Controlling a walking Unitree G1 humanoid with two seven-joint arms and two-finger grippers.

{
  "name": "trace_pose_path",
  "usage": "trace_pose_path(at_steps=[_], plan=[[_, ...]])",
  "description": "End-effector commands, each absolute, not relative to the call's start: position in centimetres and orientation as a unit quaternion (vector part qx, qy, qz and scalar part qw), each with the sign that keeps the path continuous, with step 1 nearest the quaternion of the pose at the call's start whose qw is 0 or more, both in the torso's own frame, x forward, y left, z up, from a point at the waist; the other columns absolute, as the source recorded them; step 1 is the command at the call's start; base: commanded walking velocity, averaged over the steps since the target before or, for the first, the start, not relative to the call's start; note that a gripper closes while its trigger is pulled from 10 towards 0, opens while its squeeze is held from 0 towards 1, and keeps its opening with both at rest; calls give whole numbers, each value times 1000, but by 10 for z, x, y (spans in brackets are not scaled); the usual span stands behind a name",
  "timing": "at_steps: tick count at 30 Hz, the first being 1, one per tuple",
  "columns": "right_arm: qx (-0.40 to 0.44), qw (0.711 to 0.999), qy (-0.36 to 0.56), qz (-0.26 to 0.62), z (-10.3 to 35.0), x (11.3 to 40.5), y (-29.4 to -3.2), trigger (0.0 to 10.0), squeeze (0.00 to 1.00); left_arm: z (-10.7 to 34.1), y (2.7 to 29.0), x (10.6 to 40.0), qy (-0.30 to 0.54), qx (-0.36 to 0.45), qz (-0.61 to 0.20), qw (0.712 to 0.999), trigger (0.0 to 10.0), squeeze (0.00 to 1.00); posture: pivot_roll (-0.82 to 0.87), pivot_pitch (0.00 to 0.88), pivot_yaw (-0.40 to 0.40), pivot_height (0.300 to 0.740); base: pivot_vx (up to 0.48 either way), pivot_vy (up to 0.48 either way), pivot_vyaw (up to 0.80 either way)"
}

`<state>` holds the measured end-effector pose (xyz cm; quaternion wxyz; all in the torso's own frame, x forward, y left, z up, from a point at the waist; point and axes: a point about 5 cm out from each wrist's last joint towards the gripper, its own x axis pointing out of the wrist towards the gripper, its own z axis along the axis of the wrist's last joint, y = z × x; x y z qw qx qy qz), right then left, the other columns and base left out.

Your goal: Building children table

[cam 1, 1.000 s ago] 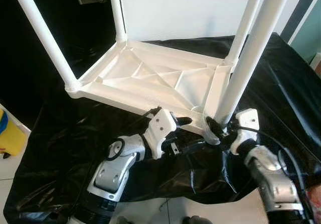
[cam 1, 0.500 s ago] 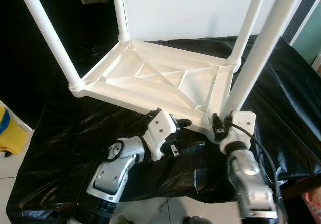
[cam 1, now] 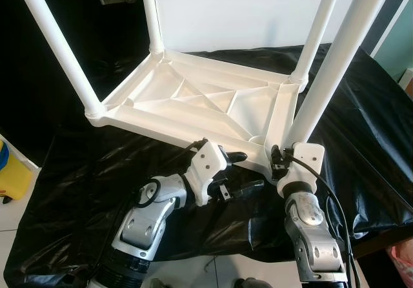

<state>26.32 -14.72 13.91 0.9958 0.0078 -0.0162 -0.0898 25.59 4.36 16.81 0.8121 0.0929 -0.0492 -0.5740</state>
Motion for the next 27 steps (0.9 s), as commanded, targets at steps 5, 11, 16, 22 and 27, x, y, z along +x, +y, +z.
trace_pose_path(at_steps=[5,11,16,22,27], plan=[[24,996,-11,-81,136,264,-145,10000,1000,169,45,260,-49,90,-542,834,10000,0,-128,90,16,740,0,0,0],[25,999,-27,-30,141,263,-153,10000,1000,169,45,258,-51,85,-539,836,10000,0,-127,101,9,740,0,0,0],[-6,997,-42,70,145,260,-171,10000,1000,169,45,258,-50,84,-537,838,10000,0,-130,112,10,740,0,0,0],[-40,979,-36,198,151,265,-187,10000,0,170,46,260,-52,82,-536,839,10000,0,-133,120,20,740,0,0,0],[-66,955,-16,288,154,269,-193,10000,0,172,47,261,-53,82,-533,840,10000,0,-127,124,25,740,0,0,0]])
